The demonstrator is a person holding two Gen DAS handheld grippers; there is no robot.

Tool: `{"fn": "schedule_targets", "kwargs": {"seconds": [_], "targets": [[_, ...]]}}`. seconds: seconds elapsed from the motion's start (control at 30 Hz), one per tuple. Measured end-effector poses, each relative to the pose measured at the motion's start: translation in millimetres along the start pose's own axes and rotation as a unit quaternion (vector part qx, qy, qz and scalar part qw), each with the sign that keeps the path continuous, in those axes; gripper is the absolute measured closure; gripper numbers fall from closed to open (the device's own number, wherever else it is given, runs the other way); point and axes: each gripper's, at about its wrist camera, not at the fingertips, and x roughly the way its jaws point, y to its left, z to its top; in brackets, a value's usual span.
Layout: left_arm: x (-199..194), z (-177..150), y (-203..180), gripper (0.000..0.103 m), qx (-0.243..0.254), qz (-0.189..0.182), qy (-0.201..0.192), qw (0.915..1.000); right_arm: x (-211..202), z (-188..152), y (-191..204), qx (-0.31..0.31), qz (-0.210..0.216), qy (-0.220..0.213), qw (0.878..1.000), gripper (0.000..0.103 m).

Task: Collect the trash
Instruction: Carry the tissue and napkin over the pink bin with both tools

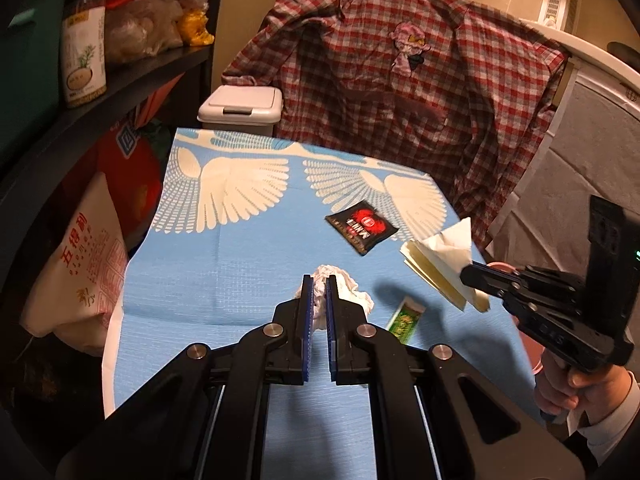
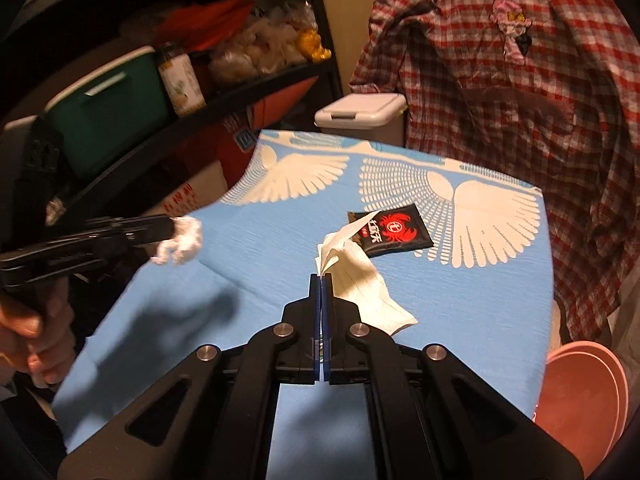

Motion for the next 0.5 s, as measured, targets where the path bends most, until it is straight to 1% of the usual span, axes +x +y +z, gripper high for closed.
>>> {"fn": "schedule_targets", "kwargs": {"seconds": [0.07,0.2,0.5], "targets": [[-8.6,0.9,-5.1,0.097,-0.002,-0.004,-0.008,1.0,-16.3,1.9,7.5,-0.008,-0.003,-0.01,1.0,0.102],[-23.5,0.6,-13.1,0.097,-0.004,-0.006,-0.022,0.9997,-41.9,3.6,11.6,-0.006,-0.009,-0.026,1.0,0.102],[-50.1,-4.6,-33.8,0.097,0.006,0.01,-0.045,0.9989,-102.4,-9.6,2.5,0.046,-0.033,-0.064,0.996,0.102]]}}
